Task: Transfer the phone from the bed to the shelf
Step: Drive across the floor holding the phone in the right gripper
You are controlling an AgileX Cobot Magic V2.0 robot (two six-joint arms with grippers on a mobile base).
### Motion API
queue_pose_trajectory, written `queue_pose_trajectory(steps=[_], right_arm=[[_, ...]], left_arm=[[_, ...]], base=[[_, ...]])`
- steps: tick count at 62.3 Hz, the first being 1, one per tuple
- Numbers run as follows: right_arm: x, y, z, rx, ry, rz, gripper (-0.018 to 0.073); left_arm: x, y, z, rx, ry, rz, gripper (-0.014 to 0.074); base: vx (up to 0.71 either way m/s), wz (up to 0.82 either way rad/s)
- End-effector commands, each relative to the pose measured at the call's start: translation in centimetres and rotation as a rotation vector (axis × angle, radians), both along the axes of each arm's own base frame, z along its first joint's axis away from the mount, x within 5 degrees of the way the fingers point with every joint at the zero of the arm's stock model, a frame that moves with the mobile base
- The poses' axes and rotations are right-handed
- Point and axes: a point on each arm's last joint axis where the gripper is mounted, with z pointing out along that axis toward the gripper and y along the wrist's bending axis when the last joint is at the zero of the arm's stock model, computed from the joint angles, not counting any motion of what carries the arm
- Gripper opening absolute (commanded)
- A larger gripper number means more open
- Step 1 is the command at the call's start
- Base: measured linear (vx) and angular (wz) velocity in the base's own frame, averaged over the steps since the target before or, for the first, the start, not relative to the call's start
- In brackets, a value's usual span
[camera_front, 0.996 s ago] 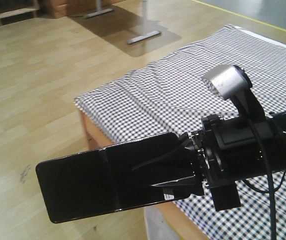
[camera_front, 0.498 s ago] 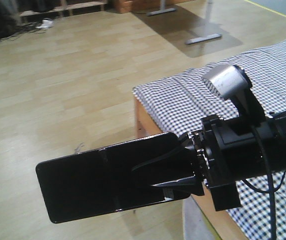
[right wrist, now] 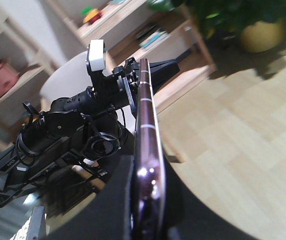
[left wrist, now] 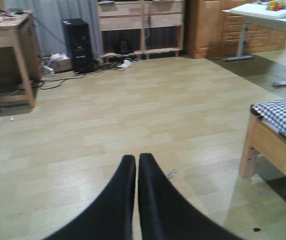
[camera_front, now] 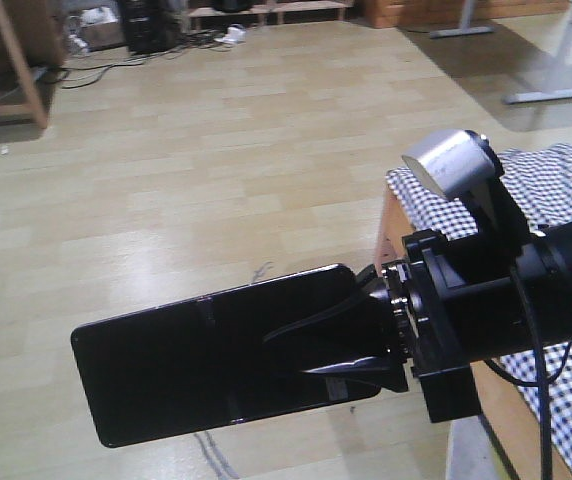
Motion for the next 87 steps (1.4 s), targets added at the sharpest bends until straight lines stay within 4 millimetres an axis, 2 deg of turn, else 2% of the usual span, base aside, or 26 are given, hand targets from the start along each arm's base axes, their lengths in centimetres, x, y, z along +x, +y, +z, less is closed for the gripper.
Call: queue_pose_trajectory(steps=[1,29,87], right_arm=[[-0.96,-0.01,2.21,0.116,-0.012,0.05,-0.0001],[-0.98,-0.01,2.21,0.117,-0.011,0.052,-0.0001],[-0.98,-0.01,2.21,0.117,-0.011,0.052,-0.0001]], left_arm=[[0.05,0.05,0.62,-0.014,-0.077,0.006,0.0001],[0.05,0.05,0.62,-0.014,-0.077,0.006,0.0001],[0.05,0.05,0.62,-0.014,-0.077,0.006,0.0001]], base=[[-0.12,0.45],[-0.07,0.29],[0.01,0.0]])
